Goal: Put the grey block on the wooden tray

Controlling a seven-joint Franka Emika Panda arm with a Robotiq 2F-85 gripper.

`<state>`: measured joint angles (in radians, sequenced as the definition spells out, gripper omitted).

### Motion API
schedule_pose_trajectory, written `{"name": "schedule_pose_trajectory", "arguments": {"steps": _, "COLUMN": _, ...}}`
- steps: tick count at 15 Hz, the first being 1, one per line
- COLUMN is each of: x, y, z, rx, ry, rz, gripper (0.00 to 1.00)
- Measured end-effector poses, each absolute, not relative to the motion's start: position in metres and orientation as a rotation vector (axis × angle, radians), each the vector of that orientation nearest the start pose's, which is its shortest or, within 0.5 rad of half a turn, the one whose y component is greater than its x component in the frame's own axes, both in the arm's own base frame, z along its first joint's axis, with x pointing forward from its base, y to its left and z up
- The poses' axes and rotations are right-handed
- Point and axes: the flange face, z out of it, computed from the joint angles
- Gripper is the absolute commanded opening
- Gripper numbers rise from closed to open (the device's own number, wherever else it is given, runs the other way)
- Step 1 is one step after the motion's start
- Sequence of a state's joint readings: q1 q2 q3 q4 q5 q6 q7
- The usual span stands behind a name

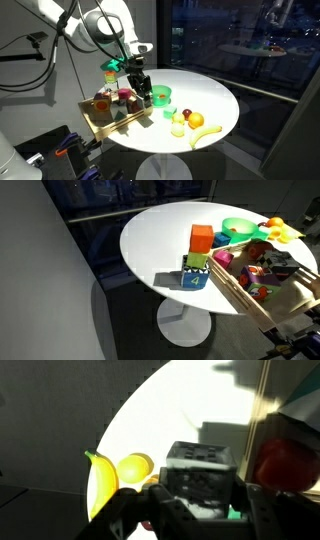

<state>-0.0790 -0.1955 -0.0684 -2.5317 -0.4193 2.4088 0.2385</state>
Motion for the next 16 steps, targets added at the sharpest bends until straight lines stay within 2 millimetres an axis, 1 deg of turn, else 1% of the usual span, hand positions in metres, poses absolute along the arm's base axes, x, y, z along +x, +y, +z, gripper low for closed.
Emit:
{"name": "schedule_pose_trajectory", "arguments": {"steps": 5, "x": 0.439, "y": -0.018, "z": 0.368, "rx": -3.396, "ry": 0.004, "rz": -0.224, "gripper": 0.31}}
{"name": "schedule_pose_trajectory", "arguments": {"steps": 11, "x": 0.422, "y": 0.032, "z": 0.367, "rx": -3.409, "ry": -0.166, "rz": -0.257, "gripper": 0.31}}
{"name": "schedule_pose_trajectory", "arguments": {"steps": 14, "x": 0.412, "y": 0.056, "z": 0.366, "rx": -3.418, "ry": -0.203, "rz": -0.282, "gripper": 0.31}}
{"name": "schedule_pose_trajectory", "arguments": {"steps": 15, "x": 0.409, "y": 0.064, "z": 0.366, "rx": -3.423, "ry": -0.208, "rz": -0.293, "gripper": 0.81}}
{"name": "schedule_pose_trajectory", "arguments": {"steps": 16, "x": 0.406, "y": 0.072, "z": 0.364, "rx": -3.432, "ry": -0.209, "rz": -0.306, "gripper": 0.81}}
